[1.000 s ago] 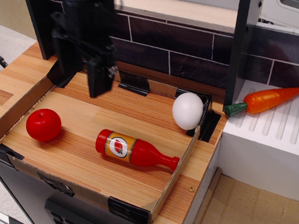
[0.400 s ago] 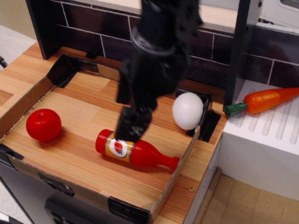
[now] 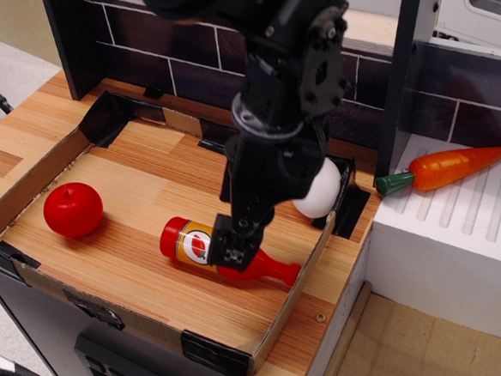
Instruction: Upright hot sauce bottle
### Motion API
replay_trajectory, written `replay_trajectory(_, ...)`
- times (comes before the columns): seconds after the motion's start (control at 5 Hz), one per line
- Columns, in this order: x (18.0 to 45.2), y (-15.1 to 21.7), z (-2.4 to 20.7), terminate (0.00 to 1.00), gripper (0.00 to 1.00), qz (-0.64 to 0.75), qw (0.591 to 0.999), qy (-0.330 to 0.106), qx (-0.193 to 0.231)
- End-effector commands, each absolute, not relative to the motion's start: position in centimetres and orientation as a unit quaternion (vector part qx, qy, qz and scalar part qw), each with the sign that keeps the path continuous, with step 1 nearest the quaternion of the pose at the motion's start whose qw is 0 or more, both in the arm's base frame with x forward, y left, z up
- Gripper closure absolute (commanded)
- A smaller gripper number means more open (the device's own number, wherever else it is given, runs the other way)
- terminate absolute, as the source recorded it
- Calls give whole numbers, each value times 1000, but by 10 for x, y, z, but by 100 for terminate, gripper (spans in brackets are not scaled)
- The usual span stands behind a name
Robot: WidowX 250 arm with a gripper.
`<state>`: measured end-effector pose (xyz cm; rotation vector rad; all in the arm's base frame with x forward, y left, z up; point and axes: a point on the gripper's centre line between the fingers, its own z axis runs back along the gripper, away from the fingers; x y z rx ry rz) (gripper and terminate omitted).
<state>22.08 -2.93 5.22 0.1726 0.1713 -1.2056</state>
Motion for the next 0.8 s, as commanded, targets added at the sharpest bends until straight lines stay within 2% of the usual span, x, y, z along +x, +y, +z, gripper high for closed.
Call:
replay_trajectory(0.0,227,-30,32,0,0,-589,801,78,78)
replay_trajectory(0.4,224,-33,11,0,0,-623,778,47,62)
replay_trajectory(0.6,227,-34,5,0,100,-617,781,39,87)
